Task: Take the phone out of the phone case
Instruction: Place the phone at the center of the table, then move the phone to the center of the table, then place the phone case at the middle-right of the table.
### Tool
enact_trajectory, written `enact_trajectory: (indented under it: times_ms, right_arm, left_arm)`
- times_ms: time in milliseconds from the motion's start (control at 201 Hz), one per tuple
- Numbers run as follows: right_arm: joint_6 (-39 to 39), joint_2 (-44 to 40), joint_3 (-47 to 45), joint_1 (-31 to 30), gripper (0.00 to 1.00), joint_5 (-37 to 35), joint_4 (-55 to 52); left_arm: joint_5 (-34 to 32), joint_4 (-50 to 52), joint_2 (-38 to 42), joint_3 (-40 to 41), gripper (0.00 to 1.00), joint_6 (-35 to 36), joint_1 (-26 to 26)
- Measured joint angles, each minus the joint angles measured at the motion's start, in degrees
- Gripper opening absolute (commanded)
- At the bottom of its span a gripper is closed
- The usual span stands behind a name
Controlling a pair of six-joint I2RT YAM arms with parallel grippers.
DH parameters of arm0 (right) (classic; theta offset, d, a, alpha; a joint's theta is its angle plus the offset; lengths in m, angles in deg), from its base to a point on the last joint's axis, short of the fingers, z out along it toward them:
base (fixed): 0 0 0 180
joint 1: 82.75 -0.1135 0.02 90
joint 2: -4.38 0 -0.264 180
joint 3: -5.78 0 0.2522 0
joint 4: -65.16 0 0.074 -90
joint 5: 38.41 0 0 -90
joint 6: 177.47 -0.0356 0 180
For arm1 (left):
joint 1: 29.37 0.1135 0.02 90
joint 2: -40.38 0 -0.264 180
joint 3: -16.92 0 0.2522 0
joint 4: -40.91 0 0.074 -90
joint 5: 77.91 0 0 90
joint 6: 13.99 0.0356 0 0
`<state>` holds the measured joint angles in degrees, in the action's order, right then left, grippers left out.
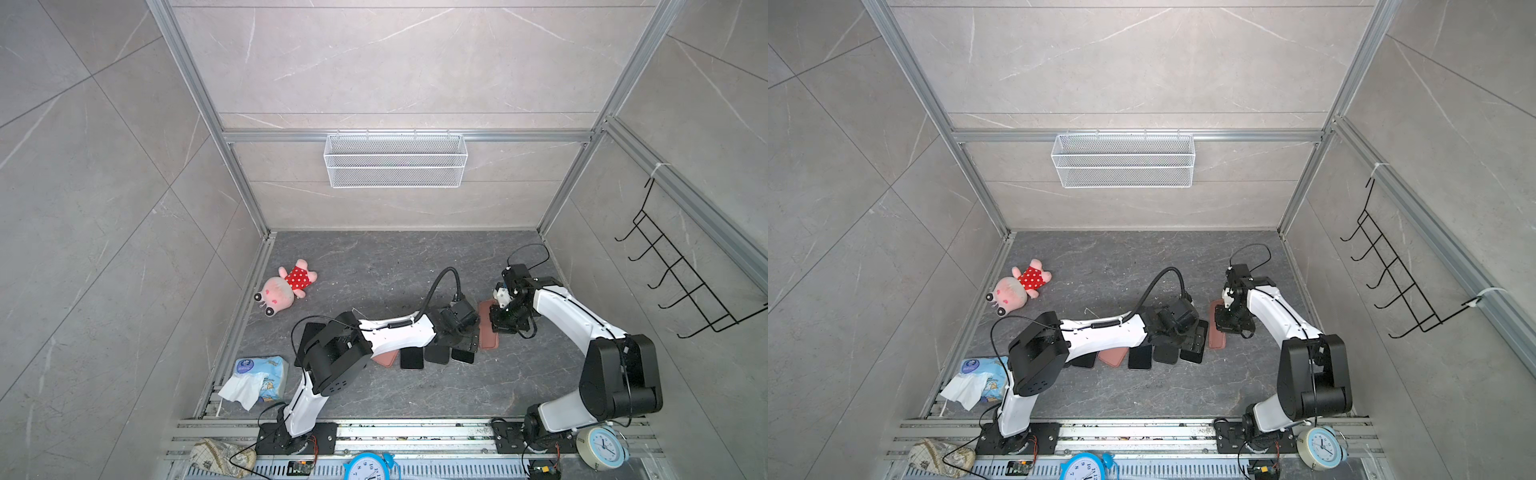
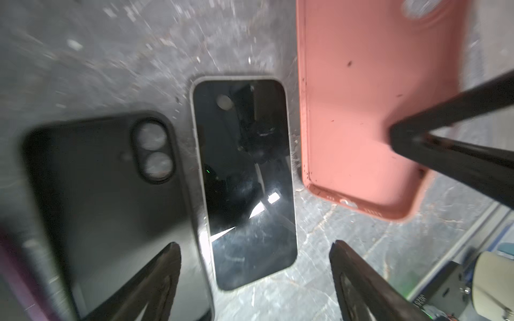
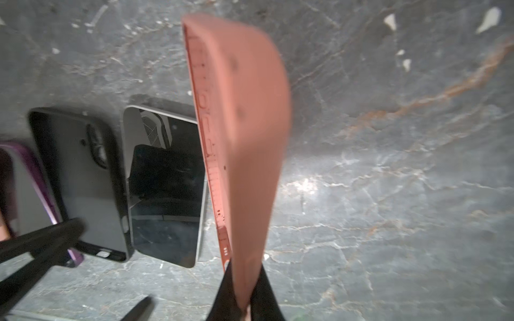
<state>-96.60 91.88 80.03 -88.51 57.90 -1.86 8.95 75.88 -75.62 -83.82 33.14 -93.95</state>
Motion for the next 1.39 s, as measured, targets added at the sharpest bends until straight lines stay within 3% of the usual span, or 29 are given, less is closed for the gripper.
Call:
enact_trajectory:
  times_ms: [374, 583, 692, 817, 897, 937, 962, 1006, 1126, 1221, 1395]
  right_arm:
    - [1.51, 9.94, 1.88, -0.13, 0.08, -5.55, -3.26]
    - [2.97, 12.66, 5.92, -3.54, 0.1, -6.51, -5.33]
    - [4.0, 15.82, 8.59, -6.54, 0.15, -7.08, -5.44]
    - [4.59, 18.78, 8.94, -8.24, 0.3, -7.45, -4.98]
    - [5.11, 19.39, 8.81, -8.44, 0.45, -8.02, -4.68]
    - [4.94, 19.37, 8.72, -8.44, 0.54, -8.46, -4.46]
    - [4.44, 19.26, 8.72, -8.44, 0.65, -8.76, -4.26]
    - [4.35, 18.84, 8.55, -8.44, 0.73, -9.64, -3.58]
    - [3.1, 15.89, 7.45, -8.39, 0.76, -11.39, -2.12]
    - [2.16, 12.09, 6.88, -8.15, 0.79, -12.37, -1.25]
    - [0.9, 4.24, 6.8, -8.0, 0.84, -12.52, -0.46]
  left_arm:
    - [-6.21, 1.31, 18.38, 10.25, 0.87, 3.34, 2.21]
    - [-8.85, 2.95, 32.65, 18.56, 0.88, 5.11, 6.84]
    - [-9.25, 4.26, 36.46, 22.64, 0.88, 5.64, 10.08]
    - [-10.34, 6.45, 36.76, 26.56, 0.87, 6.69, 13.14]
    - [-11.41, 8.52, 35.95, 27.87, 0.86, 7.67, 14.14]
    - [-11.98, 9.25, 35.36, 28.13, 0.85, 8.22, 14.25]
    - [-12.28, 9.62, 34.97, 28.17, 0.85, 8.59, 14.25]
    - [-12.94, 10.05, 34.18, 28.2, 0.83, 9.14, 14.25]
    - [-14.27, 10.62, 31.04, 28.17, 0.77, 10.54, 14.27]
    - [-15.5, 10.97, 27.93, 28.17, 0.66, 11.91, 14.51]
    - [-16.46, 11.98, 21.53, 27.96, 0.57, 14.86, 15.74]
